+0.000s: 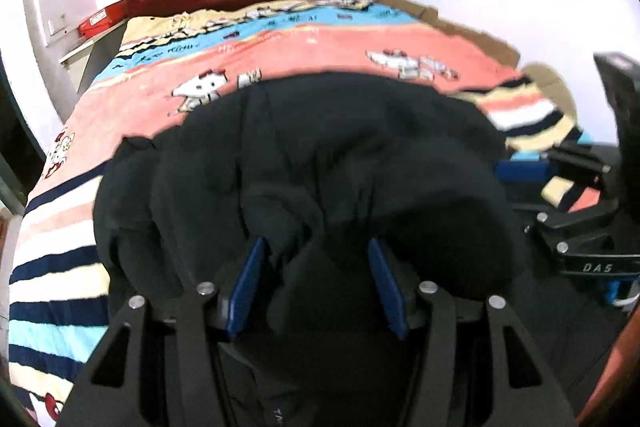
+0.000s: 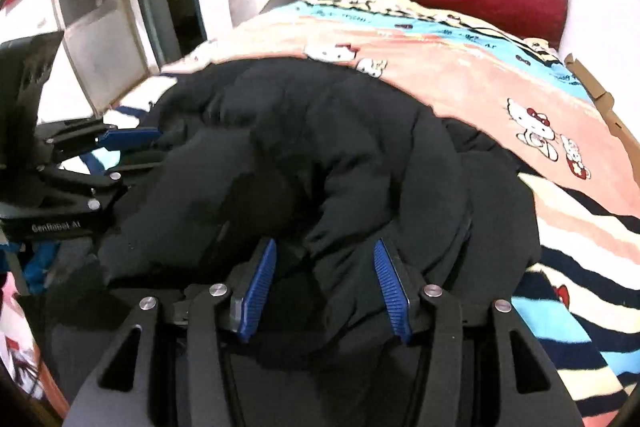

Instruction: Fold large clothes

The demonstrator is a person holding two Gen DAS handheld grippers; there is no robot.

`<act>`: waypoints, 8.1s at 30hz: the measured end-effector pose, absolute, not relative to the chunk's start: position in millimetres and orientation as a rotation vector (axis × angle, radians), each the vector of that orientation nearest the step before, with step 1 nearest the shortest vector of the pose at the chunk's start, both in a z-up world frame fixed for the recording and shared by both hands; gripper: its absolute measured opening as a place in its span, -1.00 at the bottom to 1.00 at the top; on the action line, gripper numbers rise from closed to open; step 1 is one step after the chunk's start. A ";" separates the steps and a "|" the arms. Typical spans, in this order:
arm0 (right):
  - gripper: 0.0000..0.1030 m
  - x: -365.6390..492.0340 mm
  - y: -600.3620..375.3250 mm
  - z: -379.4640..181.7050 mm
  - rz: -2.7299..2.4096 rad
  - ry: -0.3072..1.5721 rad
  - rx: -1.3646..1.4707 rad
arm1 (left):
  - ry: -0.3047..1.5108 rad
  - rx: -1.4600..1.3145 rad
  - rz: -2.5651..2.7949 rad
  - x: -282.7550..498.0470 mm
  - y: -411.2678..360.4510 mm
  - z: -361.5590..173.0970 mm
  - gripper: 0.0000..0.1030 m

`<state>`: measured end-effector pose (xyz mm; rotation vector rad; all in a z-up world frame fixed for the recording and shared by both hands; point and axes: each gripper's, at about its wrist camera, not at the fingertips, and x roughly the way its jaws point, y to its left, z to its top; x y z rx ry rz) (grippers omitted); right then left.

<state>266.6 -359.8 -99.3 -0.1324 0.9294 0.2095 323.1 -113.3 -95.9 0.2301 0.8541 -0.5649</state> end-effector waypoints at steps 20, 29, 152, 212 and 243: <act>0.00 265.9 -353.6 -152.1 0.159 0.928 -0.159 | 0.879 0.233 -0.529 327.6 -124.0 -148.1 0.11; 0.00 255.8 -343.7 -139.5 0.126 0.919 -0.190 | 0.851 0.242 -0.515 318.8 -125.1 -136.1 0.11; -0.69 98.7 -481.3 -59.9 0.323 0.791 0.661 | 0.900 -0.729 -0.588 212.2 99.0 -48.2 -0.66; 0.39 379.6 -507.6 -68.9 -0.189 0.778 0.195 | 0.972 -0.527 -0.296 509.7 18.4 -60.0 -0.45; 0.40 372.3 -388.2 -59.3 0.098 0.777 0.101 | 0.933 -0.166 -0.458 469.5 -68.1 -33.6 -0.04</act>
